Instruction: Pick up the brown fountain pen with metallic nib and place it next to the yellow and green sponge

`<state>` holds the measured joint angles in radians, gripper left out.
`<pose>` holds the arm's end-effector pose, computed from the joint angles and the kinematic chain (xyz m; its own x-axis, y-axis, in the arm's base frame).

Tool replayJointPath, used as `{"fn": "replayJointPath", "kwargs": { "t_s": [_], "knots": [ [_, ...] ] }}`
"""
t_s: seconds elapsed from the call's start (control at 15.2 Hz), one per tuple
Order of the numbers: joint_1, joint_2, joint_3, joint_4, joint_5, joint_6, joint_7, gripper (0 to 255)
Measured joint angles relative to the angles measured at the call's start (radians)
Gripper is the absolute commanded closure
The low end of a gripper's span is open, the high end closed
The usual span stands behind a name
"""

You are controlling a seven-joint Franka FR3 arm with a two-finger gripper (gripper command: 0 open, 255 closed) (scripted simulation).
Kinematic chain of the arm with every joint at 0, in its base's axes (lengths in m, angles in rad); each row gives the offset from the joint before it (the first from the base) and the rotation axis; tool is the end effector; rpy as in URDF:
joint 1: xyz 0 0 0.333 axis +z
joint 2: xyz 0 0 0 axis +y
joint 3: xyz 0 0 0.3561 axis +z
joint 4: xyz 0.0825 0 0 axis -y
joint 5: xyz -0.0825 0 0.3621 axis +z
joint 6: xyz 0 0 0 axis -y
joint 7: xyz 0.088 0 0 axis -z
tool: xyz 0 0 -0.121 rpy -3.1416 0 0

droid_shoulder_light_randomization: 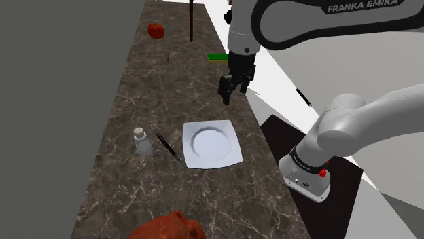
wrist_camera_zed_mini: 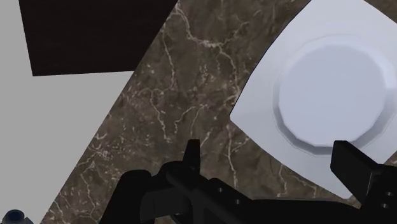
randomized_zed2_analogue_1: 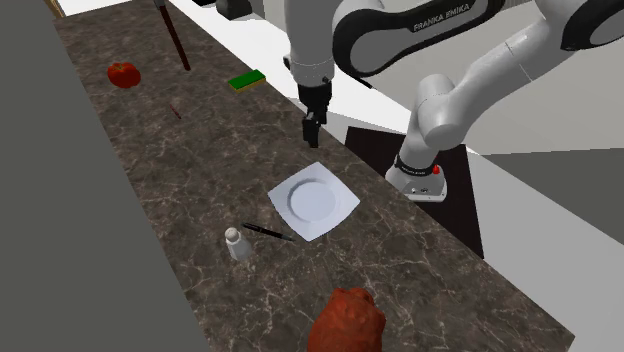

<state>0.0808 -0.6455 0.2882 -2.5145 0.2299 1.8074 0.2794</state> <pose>0.2758 0.1440 0.5033 0.9956 -0.0346 -0.0870 -0.0367 -0.9990 -0.0237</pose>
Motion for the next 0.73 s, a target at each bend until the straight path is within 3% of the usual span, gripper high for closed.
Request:
{"fn": "replayJointPath", "kwargs": {
  "t_s": [0.33,0.73],
  "knots": [
    [0.016,0.121,0.121,0.037,0.027,0.128,0.125,0],
    [0.006,0.313,0.271,0.109,-0.011,0.290,0.298,0]
  ]
}}
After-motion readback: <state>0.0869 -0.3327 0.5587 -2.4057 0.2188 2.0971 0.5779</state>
